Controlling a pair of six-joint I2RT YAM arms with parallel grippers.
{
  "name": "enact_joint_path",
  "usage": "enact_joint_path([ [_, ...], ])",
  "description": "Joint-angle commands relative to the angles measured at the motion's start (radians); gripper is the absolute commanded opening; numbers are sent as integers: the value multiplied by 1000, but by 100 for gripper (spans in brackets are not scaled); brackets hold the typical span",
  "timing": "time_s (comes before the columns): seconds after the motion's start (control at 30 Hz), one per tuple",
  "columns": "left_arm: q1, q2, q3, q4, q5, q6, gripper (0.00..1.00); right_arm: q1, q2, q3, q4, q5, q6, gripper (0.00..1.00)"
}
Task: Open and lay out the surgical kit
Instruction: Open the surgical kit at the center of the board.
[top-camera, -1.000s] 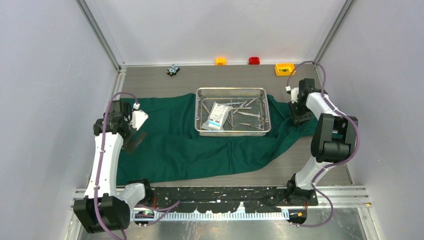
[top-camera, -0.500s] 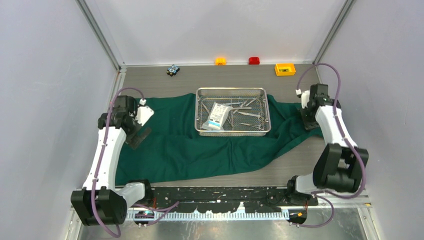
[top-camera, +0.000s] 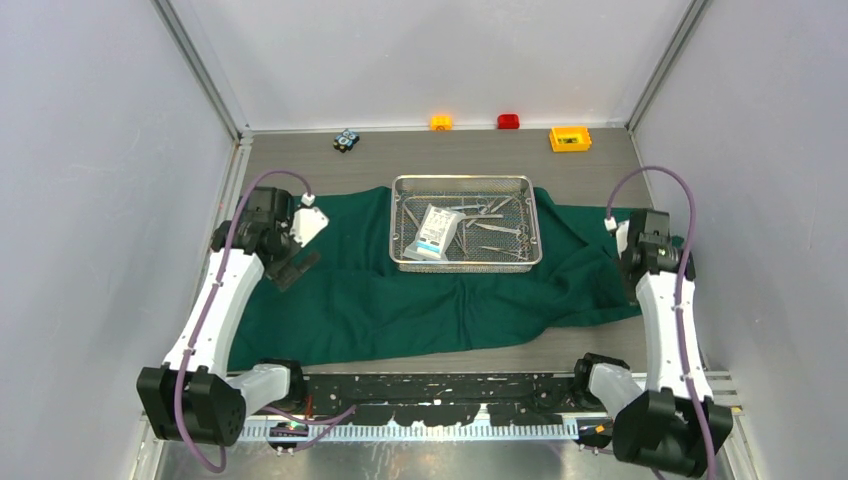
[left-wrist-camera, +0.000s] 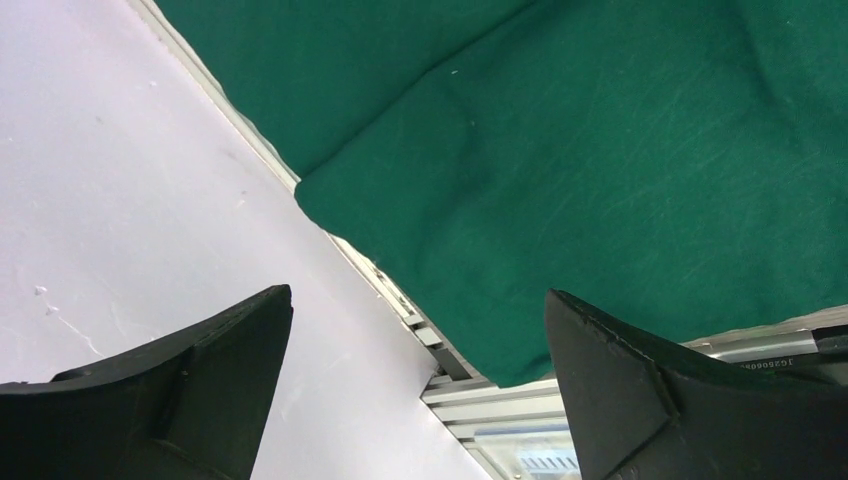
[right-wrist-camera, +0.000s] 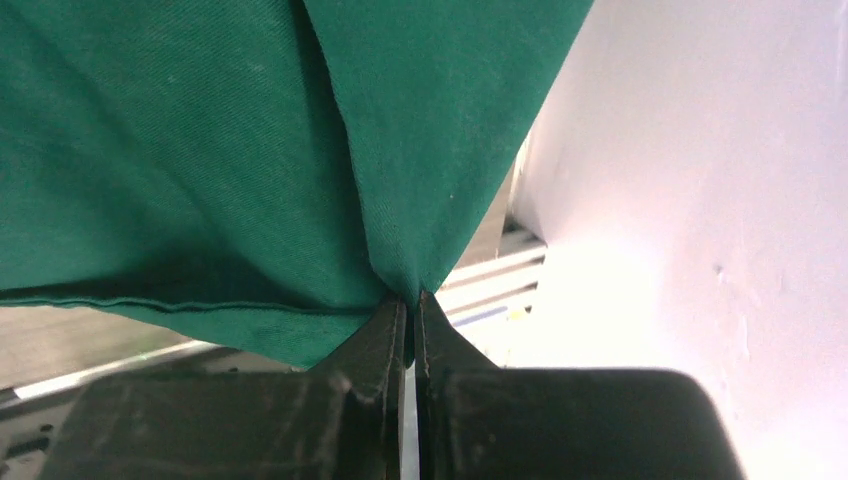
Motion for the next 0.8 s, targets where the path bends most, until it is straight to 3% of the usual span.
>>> enact_joint_path([
  [0.0, -16, -9, 3, 47, 27, 16, 100, -7, -101, -51, -134, 131, -27, 7],
  [0.2, -38, 7, 23, 56, 50, 28, 100, -7, -248, -126, -243, 225, -53, 8],
  [0.37, -54, 49, 69, 58, 90, 22, 100, -11, -348, -121, -315, 246, -42, 21],
  [0.4, -57, 59, 78, 61, 95, 18, 100, -12, -347, -120, -326, 226, -39, 25],
  [0.5, -60, 102, 99, 91, 102, 2, 100, -12, -349, -102, -318, 171, -26, 50],
  [0.6, -61, 160, 126, 133, 100, -35, 100, -11, -318, -26, -313, 84, -15, 65],
  [0.77, -61, 319, 231, 147, 158, -153, 100, -12, -191, 126, -255, -222, -8, 72],
])
